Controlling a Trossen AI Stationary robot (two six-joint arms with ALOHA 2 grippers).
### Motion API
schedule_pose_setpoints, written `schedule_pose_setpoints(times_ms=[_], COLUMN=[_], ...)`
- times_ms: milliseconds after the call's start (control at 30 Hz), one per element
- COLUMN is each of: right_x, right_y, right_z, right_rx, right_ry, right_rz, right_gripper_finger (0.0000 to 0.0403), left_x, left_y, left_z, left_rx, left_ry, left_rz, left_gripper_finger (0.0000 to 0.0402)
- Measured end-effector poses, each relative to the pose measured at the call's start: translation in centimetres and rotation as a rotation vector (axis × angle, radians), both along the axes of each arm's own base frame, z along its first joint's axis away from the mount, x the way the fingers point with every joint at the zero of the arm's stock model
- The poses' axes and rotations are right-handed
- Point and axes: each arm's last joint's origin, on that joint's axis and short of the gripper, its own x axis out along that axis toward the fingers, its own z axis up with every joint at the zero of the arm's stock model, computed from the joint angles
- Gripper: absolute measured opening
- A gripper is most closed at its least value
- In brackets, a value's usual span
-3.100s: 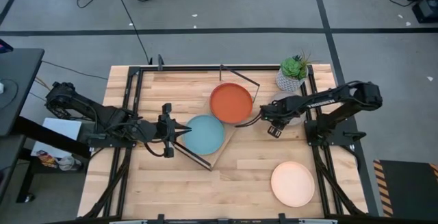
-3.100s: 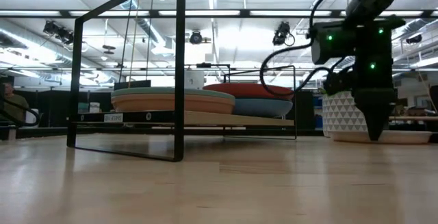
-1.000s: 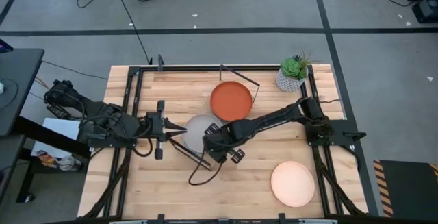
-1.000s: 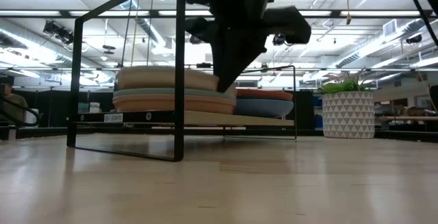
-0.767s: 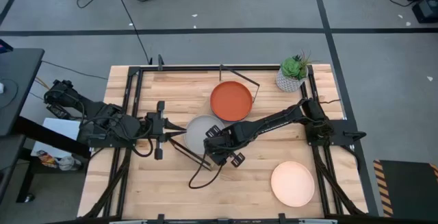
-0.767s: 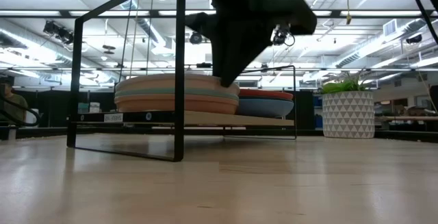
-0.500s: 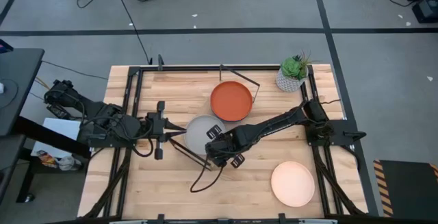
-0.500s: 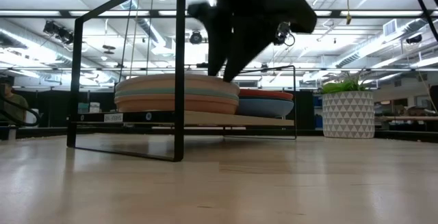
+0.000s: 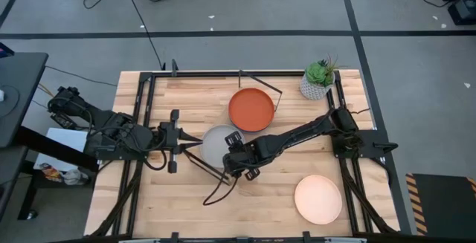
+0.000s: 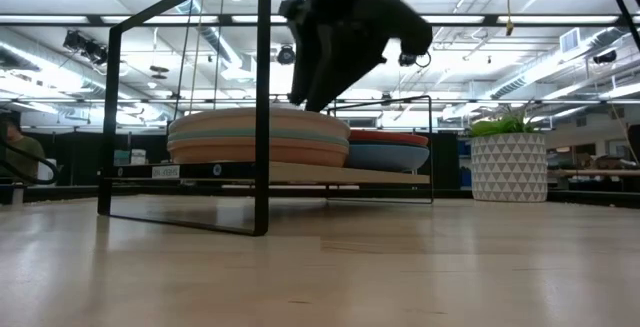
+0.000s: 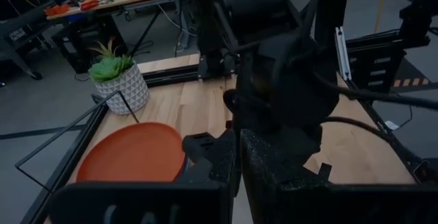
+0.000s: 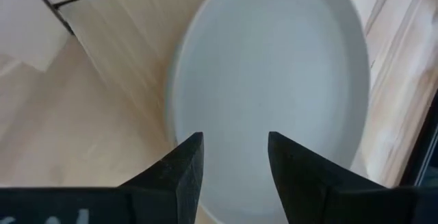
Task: Place and stack plates onto a shelf
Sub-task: Stack the gray plate on top of the light blue plate on the shelf, then stack the peach plate on top of the gray plate on the shelf
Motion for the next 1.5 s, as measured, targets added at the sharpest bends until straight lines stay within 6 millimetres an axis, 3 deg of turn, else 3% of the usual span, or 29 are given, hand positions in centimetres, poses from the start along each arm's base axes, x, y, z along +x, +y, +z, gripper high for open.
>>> schedule_pose_setpoints(times_ms=[100, 300, 633, 733, 967, 1200, 1500], right_x=[-0.1, -0.6, -1.1, -1.2, -2.6, -5.4, -10.9], right_y=[-0.1, 1.0, 0.5, 0.4, 1.9, 4.8, 8.0], right_z=[-0.3, 2.2, -1.1, -1.1, 3.7, 3.1, 1.0], right_rx=[-0.043, -0.061, 0.022, -0.001, -0.027, 0.312, 0.194], right_ry=[0.000, -0.125, -0.067, -0.064, -0.142, 0.107, 0.436], right_rz=[-0.012, -0.019, -0.042, -0.049, -0.075, -0.098, -0.204], right_gripper_finger=[0.0170, 0.0169, 0.0169, 0.0169, 0.0169, 0.0169, 0.0169], left_x=[0.0, 0.0, 0.0, 0.0, 0.0, -0.3, -0.3], left_y=[0.0, 0.0, 0.1, 0.1, 0.2, 0.1, 0.1], left_z=[0.0, -0.1, -0.1, -0.1, -0.1, -0.7, -0.9], left_rx=[0.002, 0.033, 0.036, 0.037, 0.047, 0.065, 0.056], left_ry=[0.001, 0.007, 0.007, 0.007, 0.014, 0.068, 0.086], left_rz=[-0.001, 0.003, 0.010, 0.010, 0.016, 0.007, 0.011], left_gripper_finger=[0.0029, 0.0029, 0.0029, 0.0029, 0.0029, 0.0029, 0.0029])
